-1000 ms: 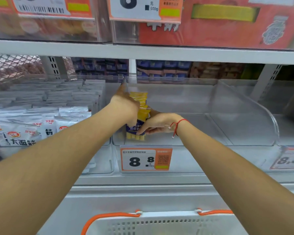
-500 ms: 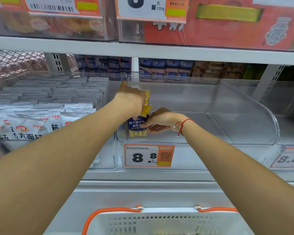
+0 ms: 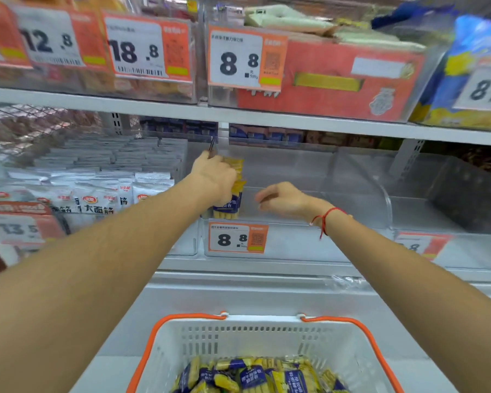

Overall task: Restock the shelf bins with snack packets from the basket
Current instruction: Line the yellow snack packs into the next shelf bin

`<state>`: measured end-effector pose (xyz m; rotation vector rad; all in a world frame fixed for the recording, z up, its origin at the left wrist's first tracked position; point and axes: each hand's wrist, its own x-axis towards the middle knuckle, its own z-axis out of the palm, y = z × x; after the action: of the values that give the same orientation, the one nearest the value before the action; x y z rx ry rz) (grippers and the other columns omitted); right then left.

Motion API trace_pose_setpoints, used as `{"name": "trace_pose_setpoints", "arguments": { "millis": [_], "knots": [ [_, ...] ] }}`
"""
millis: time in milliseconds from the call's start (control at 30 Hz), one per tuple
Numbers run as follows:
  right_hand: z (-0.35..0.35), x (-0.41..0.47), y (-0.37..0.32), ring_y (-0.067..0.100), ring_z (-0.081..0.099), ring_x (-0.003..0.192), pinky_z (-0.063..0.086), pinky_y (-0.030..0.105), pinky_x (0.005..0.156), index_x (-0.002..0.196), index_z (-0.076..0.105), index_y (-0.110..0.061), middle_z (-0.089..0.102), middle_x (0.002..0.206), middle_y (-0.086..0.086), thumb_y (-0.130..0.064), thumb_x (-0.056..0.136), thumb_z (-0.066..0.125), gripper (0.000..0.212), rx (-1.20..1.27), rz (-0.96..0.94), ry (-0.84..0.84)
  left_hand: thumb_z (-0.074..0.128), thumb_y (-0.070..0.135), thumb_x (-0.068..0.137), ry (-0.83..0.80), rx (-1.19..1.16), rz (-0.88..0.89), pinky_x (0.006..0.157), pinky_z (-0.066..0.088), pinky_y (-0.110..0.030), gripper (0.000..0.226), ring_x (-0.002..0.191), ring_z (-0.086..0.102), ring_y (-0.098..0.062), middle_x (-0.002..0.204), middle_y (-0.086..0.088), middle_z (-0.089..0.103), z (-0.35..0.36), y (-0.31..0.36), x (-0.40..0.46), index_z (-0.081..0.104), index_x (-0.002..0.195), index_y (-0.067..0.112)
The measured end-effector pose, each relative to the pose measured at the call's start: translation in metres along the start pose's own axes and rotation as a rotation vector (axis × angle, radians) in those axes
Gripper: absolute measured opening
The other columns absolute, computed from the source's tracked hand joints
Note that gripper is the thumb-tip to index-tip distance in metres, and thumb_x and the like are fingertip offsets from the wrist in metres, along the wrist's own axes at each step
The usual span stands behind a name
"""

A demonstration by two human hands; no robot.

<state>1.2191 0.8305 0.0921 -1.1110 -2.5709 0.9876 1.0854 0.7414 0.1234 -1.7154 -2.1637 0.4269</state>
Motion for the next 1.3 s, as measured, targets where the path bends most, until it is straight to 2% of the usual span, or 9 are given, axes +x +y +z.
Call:
{"name": "trace_pose_setpoints", "arguments": {
  "millis": [200, 333, 467, 600, 767, 933, 1033, 1167, 1300],
  "knots": [
    [0.010, -0.073, -0.001, 0.007, 0.054, 0.079, 0.040, 0.018, 0.074, 0.096, 0.071, -0.016, 0.064, 0.087, -0.004, -0.014, 0.086, 0.066, 0.011, 0.085, -0.155, 0.312, 0.049, 0.022, 0.091, 0.236, -0.317, -0.121, 0.090, 0.038, -0.034, 0.028, 0.111, 0.053, -0.028, 0.114, -0.006, 0.065, -0.017, 0.015, -0.064, 0.066, 0.113, 0.021],
    [0.042, -0.110, 0.005, 0.004, 0.052, 0.066, 0.043, 0.018, 0.064, 0.086, 0.070, -0.018, 0.060, 0.071, -0.009, -0.012, 0.084, 0.067, 0.007, 0.126, -0.144, 0.244, 0.052, 0.028, 0.089, 0.209, -0.554, -0.189, 0.083, 0.049, -0.035, 0.023, 0.104, 0.061, -0.030, 0.109, -0.002, 0.069, -0.008, 0.036, -0.104, 0.068, 0.106, 0.026],
    [0.070, -0.131, 0.019, 0.012, 0.056, 0.066, 0.051, 0.031, 0.075, 0.085, 0.069, -0.020, 0.064, 0.076, 0.004, -0.007, 0.084, 0.063, 0.015, 0.144, -0.068, 0.118, 0.051, 0.027, 0.090, 0.088, -0.598, -0.222, 0.080, 0.044, -0.031, 0.024, 0.108, 0.061, -0.028, 0.114, 0.000, 0.068, 0.017, 0.050, -0.129, 0.067, 0.108, 0.028],
    [0.088, -0.141, 0.024, 0.009, 0.056, 0.063, 0.048, 0.018, 0.063, 0.094, 0.070, -0.009, 0.064, 0.080, 0.007, -0.002, 0.087, 0.056, 0.017, 0.167, 0.008, 0.027, 0.051, 0.026, 0.090, -0.003, -0.707, -0.248, 0.086, 0.048, -0.034, 0.023, 0.109, 0.060, -0.026, 0.114, 0.002, 0.067, 0.044, 0.064, -0.145, 0.066, 0.107, 0.029],
    [0.125, -0.148, 0.047, 0.016, 0.057, 0.065, 0.047, 0.021, 0.061, 0.097, 0.069, -0.007, 0.063, 0.075, 0.006, -0.002, 0.088, 0.054, 0.018, 0.152, 0.091, -0.050, 0.052, 0.025, 0.090, -0.153, -0.800, -0.281, 0.084, 0.048, -0.032, 0.020, 0.105, 0.061, -0.023, 0.109, 0.005, 0.068, 0.086, 0.091, -0.162, 0.066, 0.104, 0.029],
    [0.172, -0.157, 0.082, 0.013, 0.057, 0.064, 0.053, 0.032, 0.075, 0.096, 0.070, -0.009, 0.061, 0.071, -0.002, -0.002, 0.088, 0.055, 0.019, 0.111, 0.182, -0.180, 0.050, 0.021, 0.090, -0.323, -0.877, -0.273, 0.078, 0.051, -0.031, 0.022, 0.095, 0.063, -0.022, 0.106, 0.002, 0.069, 0.139, 0.118, -0.180, 0.069, 0.100, 0.025],
    [0.198, -0.160, 0.103, 0.016, 0.058, 0.068, 0.053, 0.034, 0.077, 0.098, 0.071, -0.008, 0.064, 0.081, 0.003, -0.004, 0.089, 0.054, 0.019, 0.080, 0.237, -0.252, 0.050, 0.020, 0.091, -0.416, -0.907, -0.289, 0.074, 0.049, -0.028, 0.022, 0.094, 0.064, -0.020, 0.107, 0.003, 0.069, 0.173, 0.133, -0.191, 0.070, 0.099, 0.023],
    [0.228, -0.164, 0.129, 0.012, 0.053, 0.077, 0.048, 0.035, 0.087, 0.104, 0.069, -0.002, 0.058, 0.079, -0.007, -0.007, 0.091, 0.054, 0.021, 0.048, 0.310, -0.389, 0.046, 0.019, 0.094, -0.557, -0.930, -0.333, 0.083, 0.050, -0.032, 0.026, 0.099, 0.062, -0.022, 0.114, -0.001, 0.067, 0.217, 0.148, -0.208, 0.068, 0.110, 0.020],
    [0.267, -0.170, 0.152, 0.019, 0.053, 0.098, 0.046, 0.037, 0.097, 0.107, 0.065, -0.013, 0.058, 0.111, 0.008, -0.016, 0.090, 0.058, 0.019, -0.018, 0.353, -0.477, 0.048, 0.013, 0.092, -0.687, -0.952, -0.387, 0.092, 0.047, -0.035, 0.048, 0.114, 0.056, -0.029, 0.135, -0.011, 0.052, 0.258, 0.158, -0.235, 0.046, 0.139, 0.015]
  ]
}}
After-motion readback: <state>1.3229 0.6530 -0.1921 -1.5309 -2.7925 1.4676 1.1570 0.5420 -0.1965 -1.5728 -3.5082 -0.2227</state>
